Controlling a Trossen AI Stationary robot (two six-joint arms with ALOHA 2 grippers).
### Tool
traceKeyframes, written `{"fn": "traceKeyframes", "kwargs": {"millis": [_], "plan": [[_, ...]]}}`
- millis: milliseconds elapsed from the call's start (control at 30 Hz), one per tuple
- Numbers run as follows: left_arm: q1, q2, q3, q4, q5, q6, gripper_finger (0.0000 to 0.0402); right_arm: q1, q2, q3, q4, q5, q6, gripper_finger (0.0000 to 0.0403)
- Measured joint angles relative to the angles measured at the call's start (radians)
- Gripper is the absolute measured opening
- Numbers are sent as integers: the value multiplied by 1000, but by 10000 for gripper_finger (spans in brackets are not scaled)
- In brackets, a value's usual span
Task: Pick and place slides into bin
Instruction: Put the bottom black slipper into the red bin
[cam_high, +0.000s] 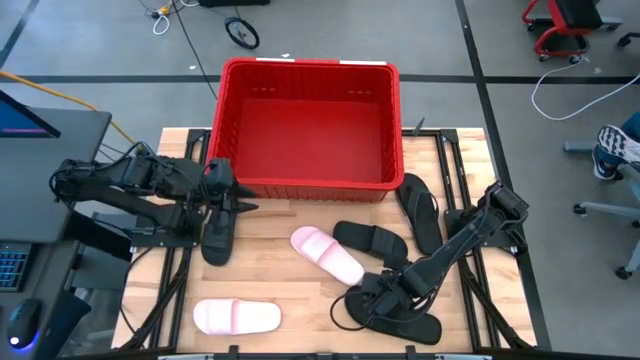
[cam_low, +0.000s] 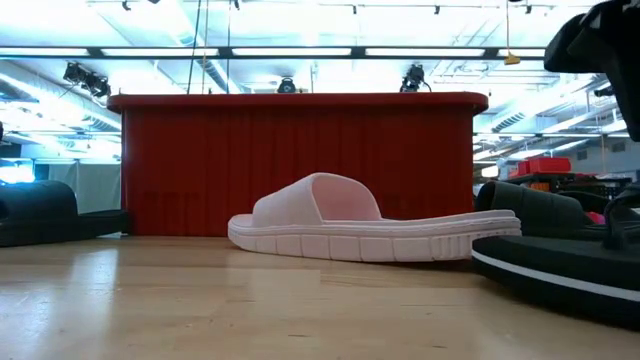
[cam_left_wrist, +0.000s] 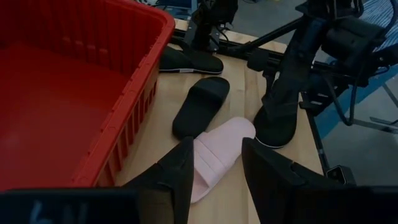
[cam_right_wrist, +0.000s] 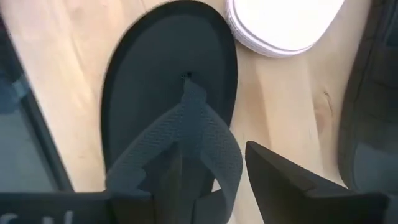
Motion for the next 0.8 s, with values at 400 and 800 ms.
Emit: {"fn": "traceKeyframes", "kwargs": {"millis": [400, 800], "plan": [[0, 0, 0, 0, 0, 0, 146, 13, 13, -30, -61, 14, 68, 184], [0, 0, 0, 0, 0, -27, 137, 68, 13, -55, -52, 55, 116, 181]]}}
